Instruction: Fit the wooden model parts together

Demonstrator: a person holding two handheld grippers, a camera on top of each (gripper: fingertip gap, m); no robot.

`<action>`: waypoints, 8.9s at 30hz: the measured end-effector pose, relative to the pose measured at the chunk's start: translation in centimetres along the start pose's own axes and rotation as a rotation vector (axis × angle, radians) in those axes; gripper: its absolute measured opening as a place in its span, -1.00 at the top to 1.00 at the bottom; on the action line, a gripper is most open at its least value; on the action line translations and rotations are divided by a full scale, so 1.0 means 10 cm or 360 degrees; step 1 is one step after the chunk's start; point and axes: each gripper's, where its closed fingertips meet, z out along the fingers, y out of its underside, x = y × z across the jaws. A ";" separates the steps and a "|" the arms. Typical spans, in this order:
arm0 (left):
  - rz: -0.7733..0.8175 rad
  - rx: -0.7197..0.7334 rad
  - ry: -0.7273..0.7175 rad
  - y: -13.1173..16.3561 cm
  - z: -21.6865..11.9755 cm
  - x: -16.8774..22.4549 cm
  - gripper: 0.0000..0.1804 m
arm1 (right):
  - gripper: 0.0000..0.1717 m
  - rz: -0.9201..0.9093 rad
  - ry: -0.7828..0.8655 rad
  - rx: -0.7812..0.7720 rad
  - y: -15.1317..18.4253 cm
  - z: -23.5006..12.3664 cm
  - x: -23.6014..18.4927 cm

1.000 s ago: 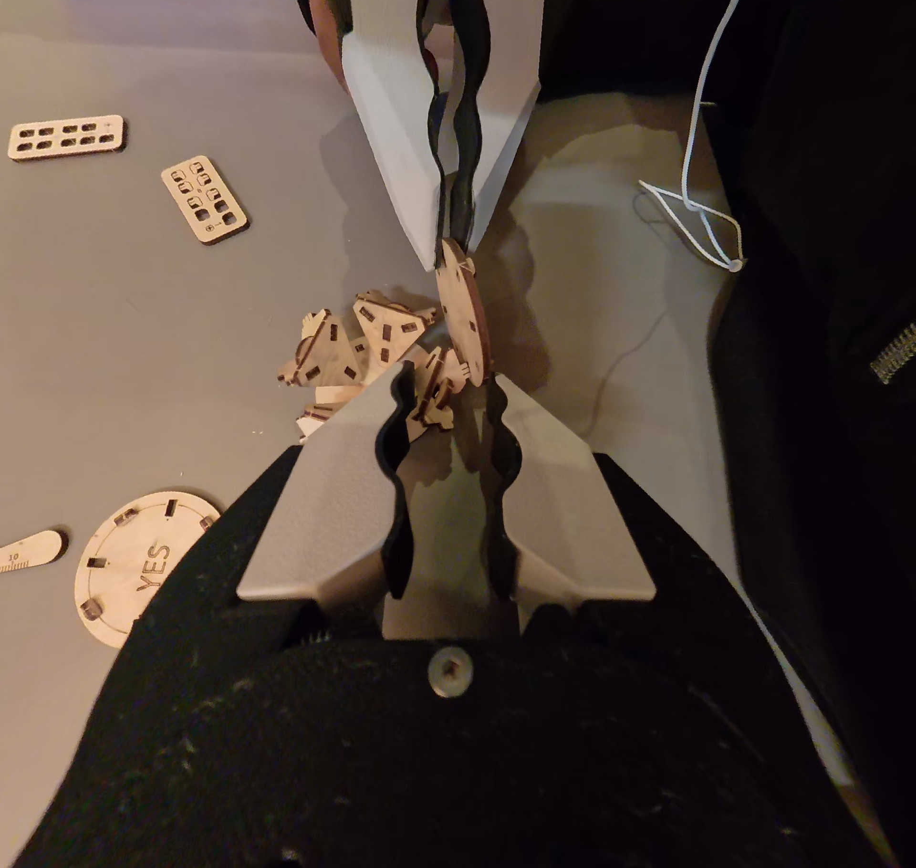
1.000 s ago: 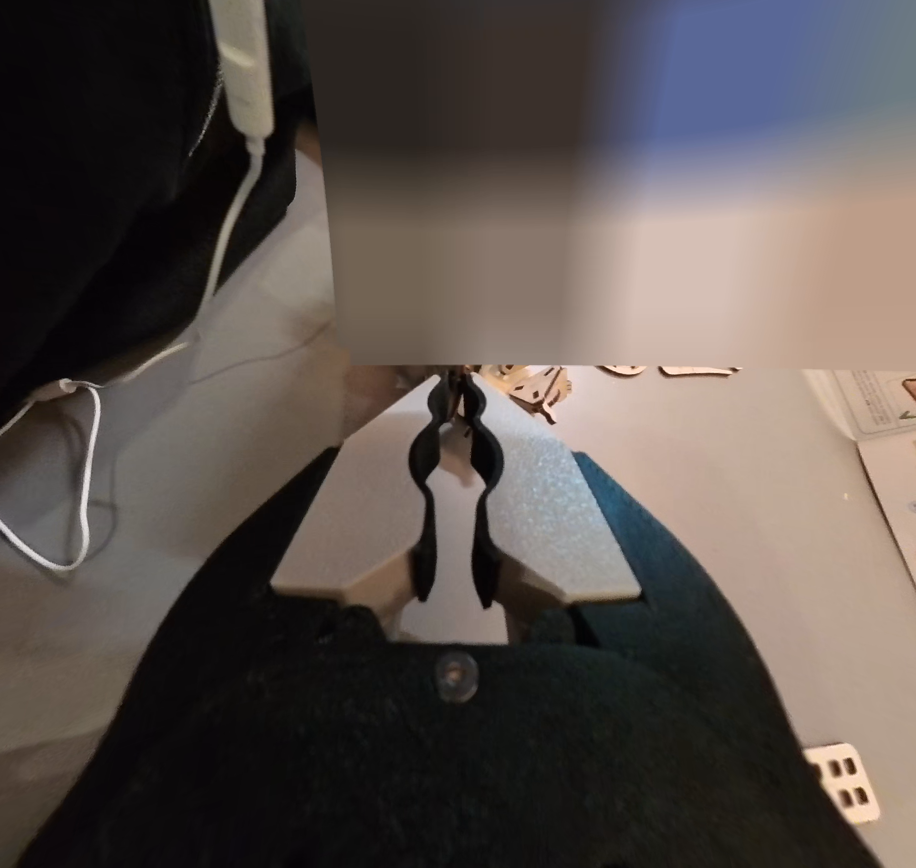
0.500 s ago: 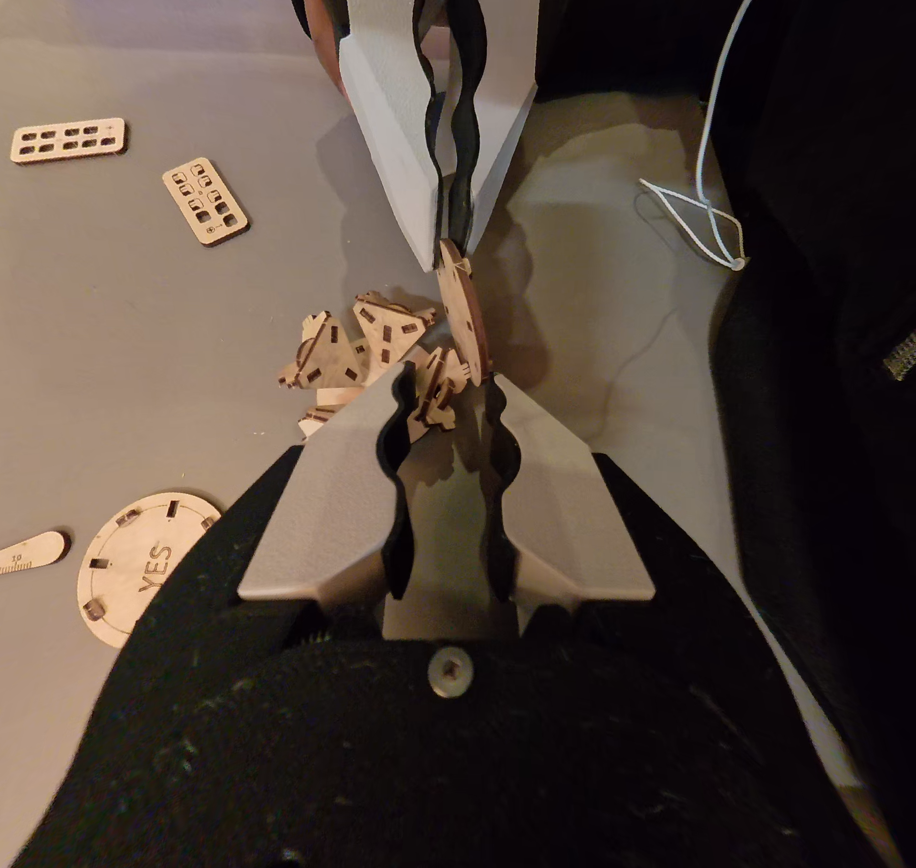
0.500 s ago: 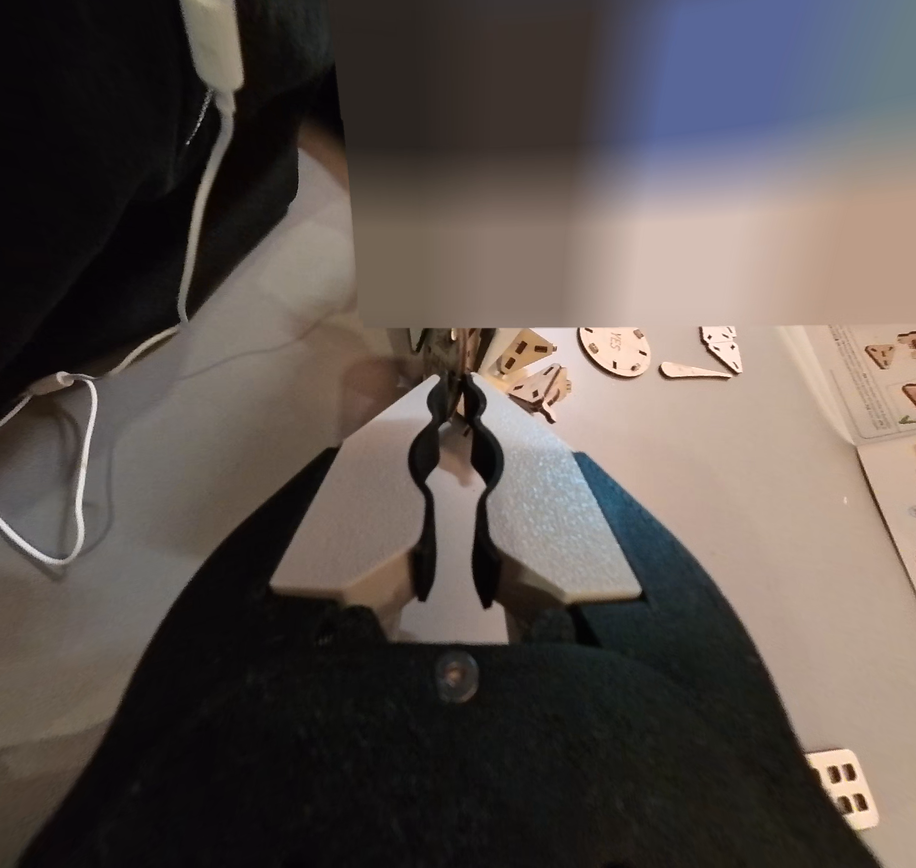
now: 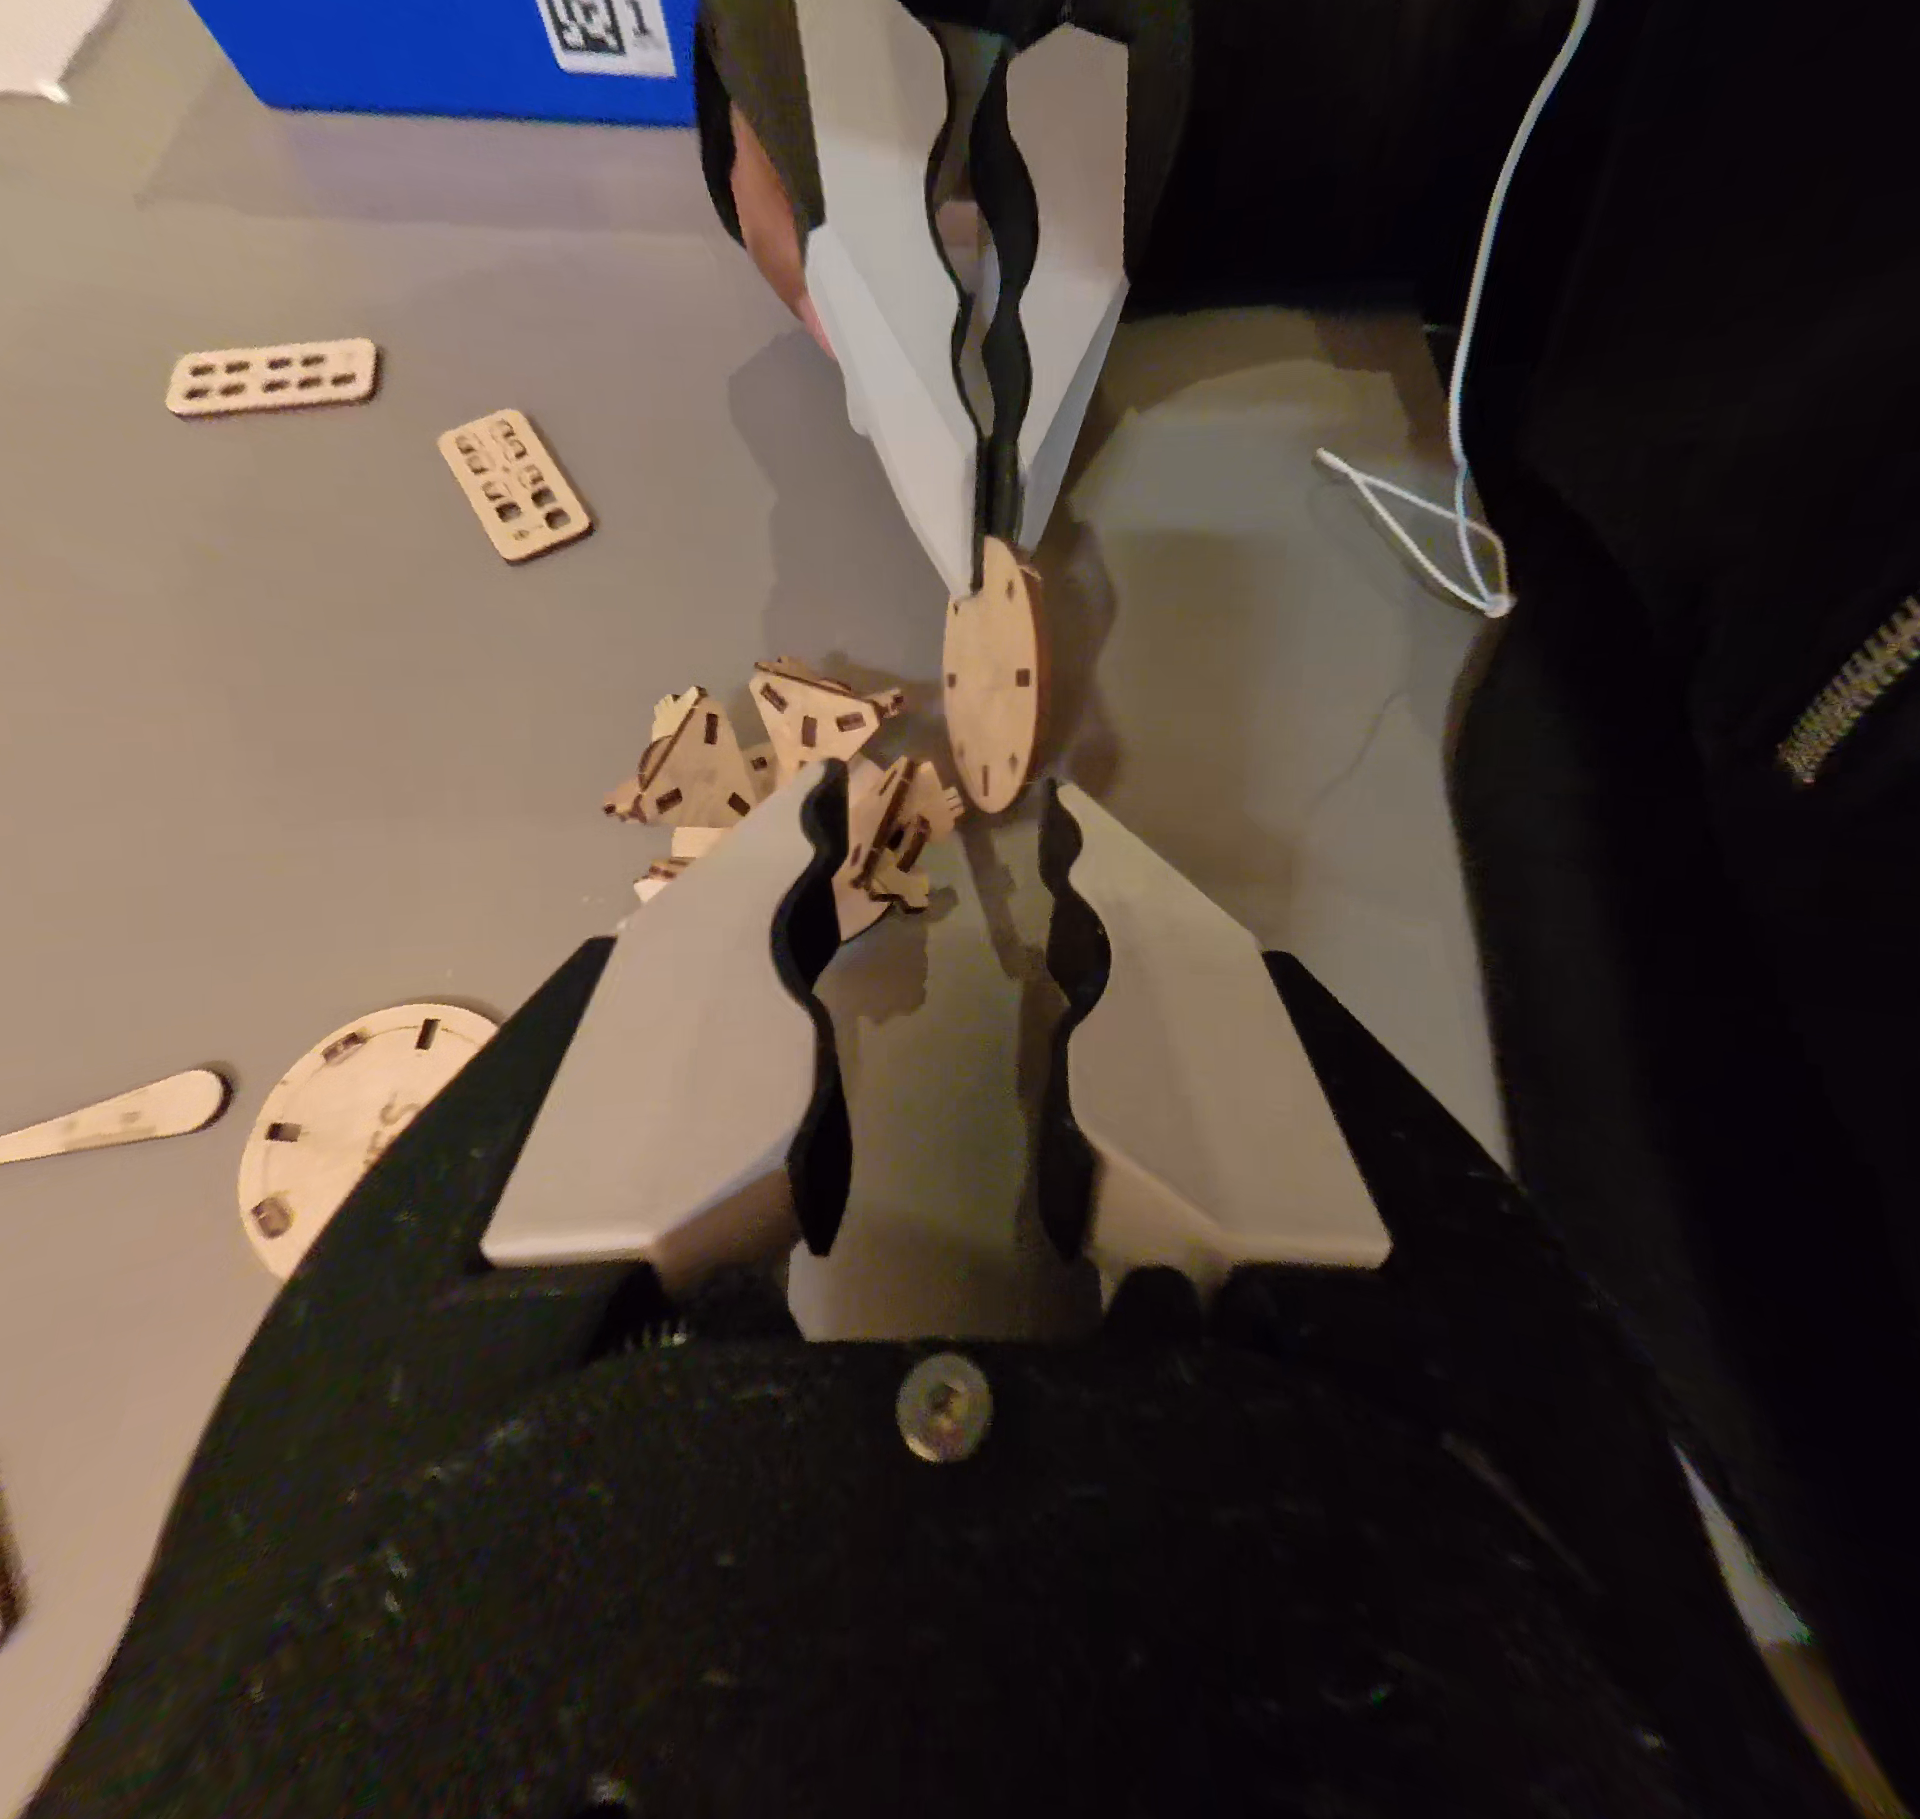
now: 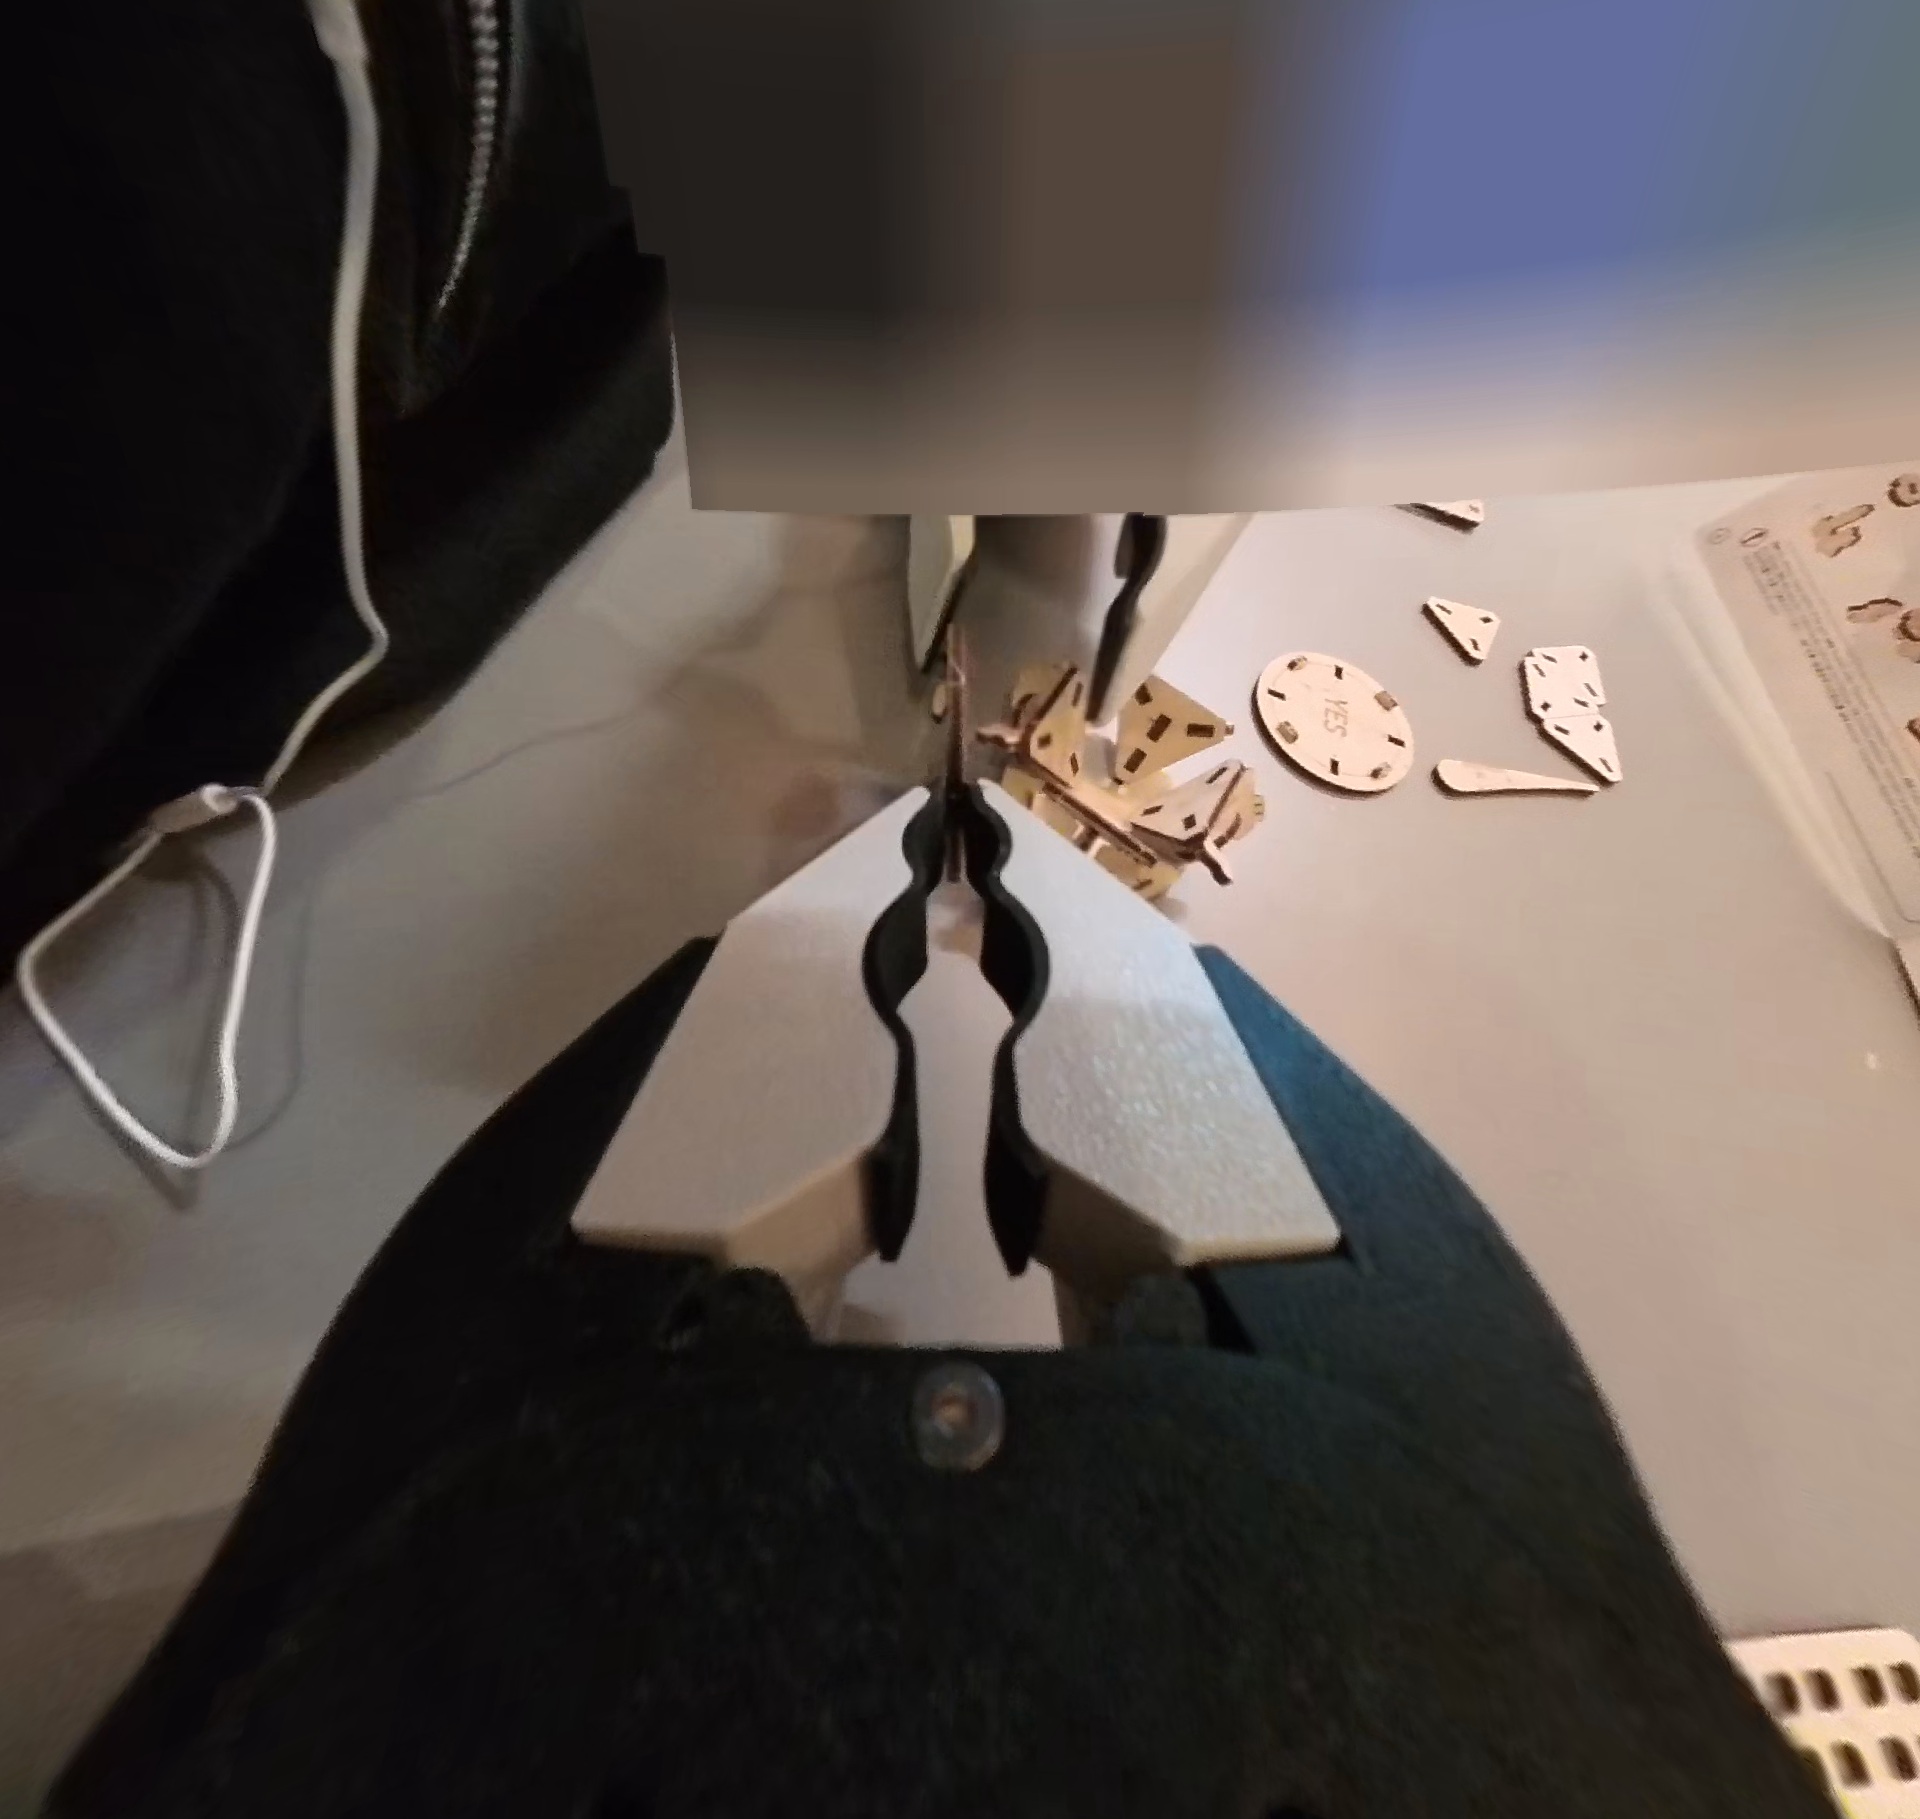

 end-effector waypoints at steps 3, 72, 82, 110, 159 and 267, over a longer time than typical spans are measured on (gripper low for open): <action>0.0029 0.0073 -0.0052 -0.07 -0.10 -0.03 0.61 | 0.99 0.0017 -0.0023 0.0071 -0.06 -0.05 -0.02; -0.0779 0.0577 0.0592 -0.41 -0.31 0.14 0.85 | 1.00 0.1582 -0.0257 0.1033 -0.40 -0.56 0.40; -0.1016 0.0388 0.0549 -0.16 -0.17 0.02 0.84 | 1.00 0.1738 -0.0225 0.0930 -0.23 -0.46 0.43; -0.0837 0.0390 0.0319 -0.08 -0.25 0.04 0.56 | 1.00 0.0604 0.0570 0.0353 -0.21 -0.60 -0.05; -0.1155 0.0903 -0.0129 -0.03 -0.77 0.03 0.20 | 0.13 0.0532 0.0517 -0.0541 0.02 0.57 0.00; -0.1472 0.1370 0.0331 -0.27 -0.84 -0.02 0.66 | 0.97 0.1373 0.1014 -0.1116 0.13 -0.52 -0.25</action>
